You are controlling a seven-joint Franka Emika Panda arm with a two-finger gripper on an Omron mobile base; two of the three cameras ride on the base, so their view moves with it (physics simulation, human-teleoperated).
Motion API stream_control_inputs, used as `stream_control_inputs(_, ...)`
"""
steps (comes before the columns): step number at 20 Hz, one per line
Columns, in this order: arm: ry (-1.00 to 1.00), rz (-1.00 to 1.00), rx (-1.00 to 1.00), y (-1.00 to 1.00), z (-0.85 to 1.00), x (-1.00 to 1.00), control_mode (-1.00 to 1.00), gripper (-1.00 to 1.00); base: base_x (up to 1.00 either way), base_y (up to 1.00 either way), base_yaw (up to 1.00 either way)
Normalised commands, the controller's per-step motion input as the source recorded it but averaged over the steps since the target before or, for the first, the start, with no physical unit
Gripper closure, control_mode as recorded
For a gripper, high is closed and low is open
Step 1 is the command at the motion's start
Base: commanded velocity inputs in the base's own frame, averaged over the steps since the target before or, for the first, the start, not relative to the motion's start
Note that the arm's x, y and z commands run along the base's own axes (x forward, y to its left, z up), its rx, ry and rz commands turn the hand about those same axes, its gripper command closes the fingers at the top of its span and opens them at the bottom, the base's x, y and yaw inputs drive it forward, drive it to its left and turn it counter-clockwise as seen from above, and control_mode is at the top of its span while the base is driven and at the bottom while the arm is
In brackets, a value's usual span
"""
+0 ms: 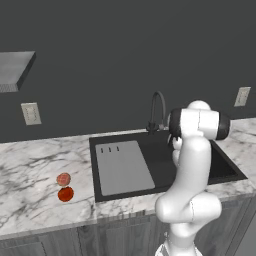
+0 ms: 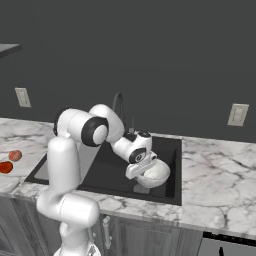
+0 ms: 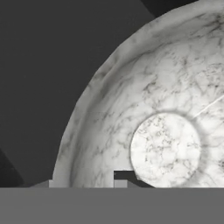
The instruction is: Remove the tomato and peach from the sink. Then move the bowl and cup from the counter to the sink for washing.
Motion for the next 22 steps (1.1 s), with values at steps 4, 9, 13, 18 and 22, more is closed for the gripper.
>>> stream_control_inputs(4,-0.04,-0.01,0.0,-0.14,-0.18,0.24,-1.0,1.0,0.0,0.0,0.0)
stream_control_inputs(9,-0.02,-0.01,-0.01,-0.14,-0.16,0.22,-1.0,1.0,0.0,0.0,0.0)
stream_control_inputs(13,0.0,-0.01,-0.01,-0.13,-0.18,0.2,-1.0,1.0,0.0,0.0,0.0)
stream_control_inputs(18,0.0,-0.02,-0.01,-0.1,-0.06,0.18,-1.0,1.0,0.0,0.0,0.0)
stream_control_inputs(22,0.0,-0.02,0.0,-0.06,-0.01,0.15,-1.0,-1.0,0.0,0.0,0.0)
